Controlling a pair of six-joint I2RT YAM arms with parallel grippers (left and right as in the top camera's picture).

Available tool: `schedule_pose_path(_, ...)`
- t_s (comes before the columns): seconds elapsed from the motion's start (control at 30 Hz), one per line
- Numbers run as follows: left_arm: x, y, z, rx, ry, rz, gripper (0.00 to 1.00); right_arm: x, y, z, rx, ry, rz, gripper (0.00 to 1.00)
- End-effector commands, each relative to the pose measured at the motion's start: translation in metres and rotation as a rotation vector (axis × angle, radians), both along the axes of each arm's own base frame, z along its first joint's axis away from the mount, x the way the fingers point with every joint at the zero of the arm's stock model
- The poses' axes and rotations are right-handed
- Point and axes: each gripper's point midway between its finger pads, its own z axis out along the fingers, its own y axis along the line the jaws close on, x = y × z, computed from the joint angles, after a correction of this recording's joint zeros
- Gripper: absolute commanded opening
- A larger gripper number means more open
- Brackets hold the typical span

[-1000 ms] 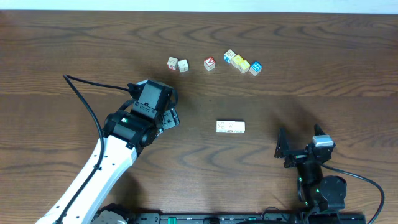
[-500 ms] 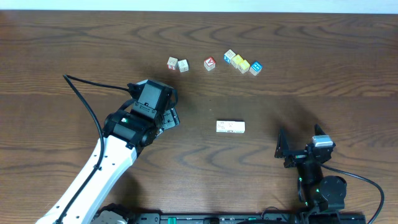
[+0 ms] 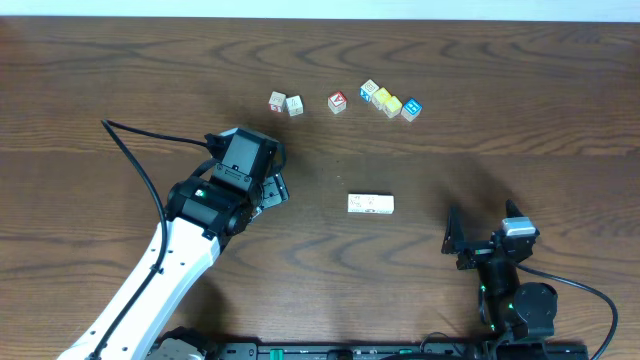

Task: Lift 3 blocks

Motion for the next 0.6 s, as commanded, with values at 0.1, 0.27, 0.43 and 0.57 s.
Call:
schedule_pose_path(0.1,-0.002,0.005,0.005,0.024,0.006,-0.004,0.76,-0.001,0.003,0.000,-0.015,-0.002,0.014,0.99)
schedule_pose_path(0.27,-0.007,0.009,0.007,0.046,0.013,-0.034,0.75,-0.001,0.003,-0.001,-0.015,-0.002,0.014,0.99)
schedule_pose_path(0.43,-0.012,0.012,0.012,0.101,-0.017,-0.160,0.76,-0.001,0.003,0.000,-0.015,-0.002,0.014,0.99)
schedule_pose_path(0.57,-0.019,0.017,0.012,0.143,-0.065,-0.264,0.76,-0.001,0.003,0.000,-0.015,-0.002,0.014,0.99)
